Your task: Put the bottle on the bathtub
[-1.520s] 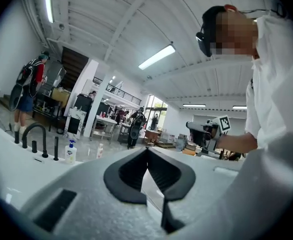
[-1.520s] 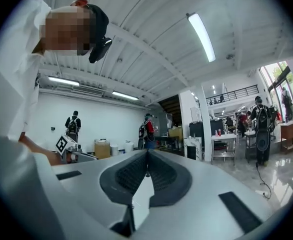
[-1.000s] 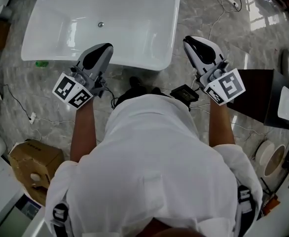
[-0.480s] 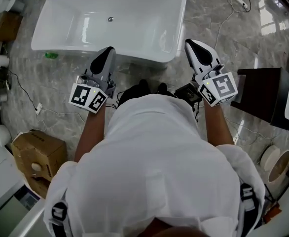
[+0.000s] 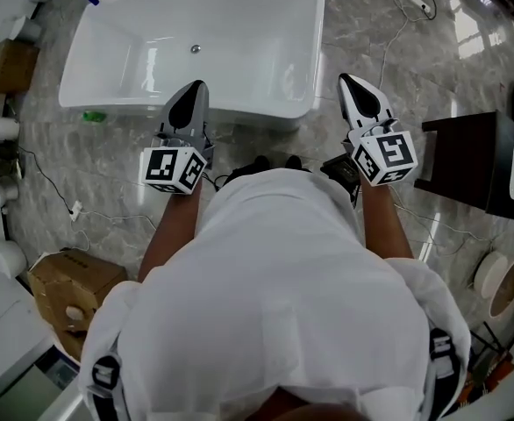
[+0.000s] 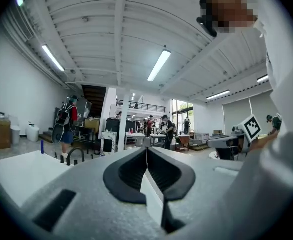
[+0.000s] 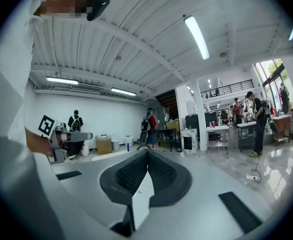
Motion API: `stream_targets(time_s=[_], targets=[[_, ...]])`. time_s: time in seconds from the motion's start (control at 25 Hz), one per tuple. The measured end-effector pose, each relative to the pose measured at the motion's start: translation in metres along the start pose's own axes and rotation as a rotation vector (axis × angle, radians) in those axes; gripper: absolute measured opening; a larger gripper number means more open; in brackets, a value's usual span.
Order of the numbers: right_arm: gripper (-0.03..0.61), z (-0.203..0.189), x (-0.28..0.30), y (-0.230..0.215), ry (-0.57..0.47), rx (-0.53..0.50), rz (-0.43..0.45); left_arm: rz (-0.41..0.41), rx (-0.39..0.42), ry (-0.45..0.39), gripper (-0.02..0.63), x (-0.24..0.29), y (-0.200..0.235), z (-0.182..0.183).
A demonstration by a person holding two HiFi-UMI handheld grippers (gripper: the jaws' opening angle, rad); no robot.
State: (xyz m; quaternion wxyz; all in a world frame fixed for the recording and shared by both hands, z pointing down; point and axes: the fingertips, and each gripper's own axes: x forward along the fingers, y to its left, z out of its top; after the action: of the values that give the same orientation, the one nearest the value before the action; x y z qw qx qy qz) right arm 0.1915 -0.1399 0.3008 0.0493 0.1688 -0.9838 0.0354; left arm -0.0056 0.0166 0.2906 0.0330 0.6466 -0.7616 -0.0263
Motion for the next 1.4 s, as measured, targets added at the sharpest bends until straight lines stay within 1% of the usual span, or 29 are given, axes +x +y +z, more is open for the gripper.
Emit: stream_targets(time_s=[0.08,0.16,0.28,0.4,0.48,0.64,0.72,0.84,0.96,1.04,1.2,1.28,1.4], targets=[[0.014,-0.013,0.001,-0.007,0.032,-0.004,-0.01,0.004,-0.028,-0.018,0.017,0.004,0.004,-0.003],[0.014,-0.027,-0.001,-0.02,0.067,0.036,-0.02,-0.011,-0.057,-0.005,0.017,0.01,0.005,-0.01],[0.014,-0.026,-0.009,-0.035,0.043,0.06,-0.021,-0.059,-0.071,0.015,0.017,0.018,-0.003,-0.013],[0.014,-0.02,-0.015,-0.049,0.011,0.052,-0.028,-0.05,-0.075,0.028,0.017,0.025,-0.005,-0.02],[0.014,-0.022,-0.015,-0.057,0.009,0.051,-0.023,-0.049,-0.078,0.026,0.017,0.032,-0.011,-0.024],[0.014,-0.03,-0.017,-0.067,0.018,0.059,-0.015,-0.09,-0.093,0.043,0.017,0.047,-0.029,-0.035],[0.014,-0.032,-0.022,-0.067,0.012,0.064,-0.006,-0.093,-0.099,0.033,0.017,0.048,-0.034,-0.037],[0.014,-0.038,-0.026,-0.068,0.014,0.075,0.039,-0.085,-0.096,0.009,0.017,0.05,-0.036,-0.034],[0.014,-0.043,-0.024,-0.07,0.016,0.078,0.055,-0.108,-0.074,0.02,0.017,0.059,-0.038,-0.03],[0.014,-0.044,-0.022,-0.064,0.003,0.077,0.06,-0.11,-0.071,0.024,0.017,0.06,-0.034,-0.032],[0.014,-0.057,-0.025,-0.053,0.008,0.097,0.076,-0.069,-0.124,0.036,0.017,0.052,-0.024,-0.048],[0.014,-0.061,-0.034,-0.052,0.011,0.116,0.085,-0.084,-0.142,0.058,0.017,0.055,-0.032,-0.053],[0.014,-0.068,-0.056,-0.04,0.024,0.151,0.098,-0.151,-0.156,0.116,0.017,0.059,-0.054,-0.061]])
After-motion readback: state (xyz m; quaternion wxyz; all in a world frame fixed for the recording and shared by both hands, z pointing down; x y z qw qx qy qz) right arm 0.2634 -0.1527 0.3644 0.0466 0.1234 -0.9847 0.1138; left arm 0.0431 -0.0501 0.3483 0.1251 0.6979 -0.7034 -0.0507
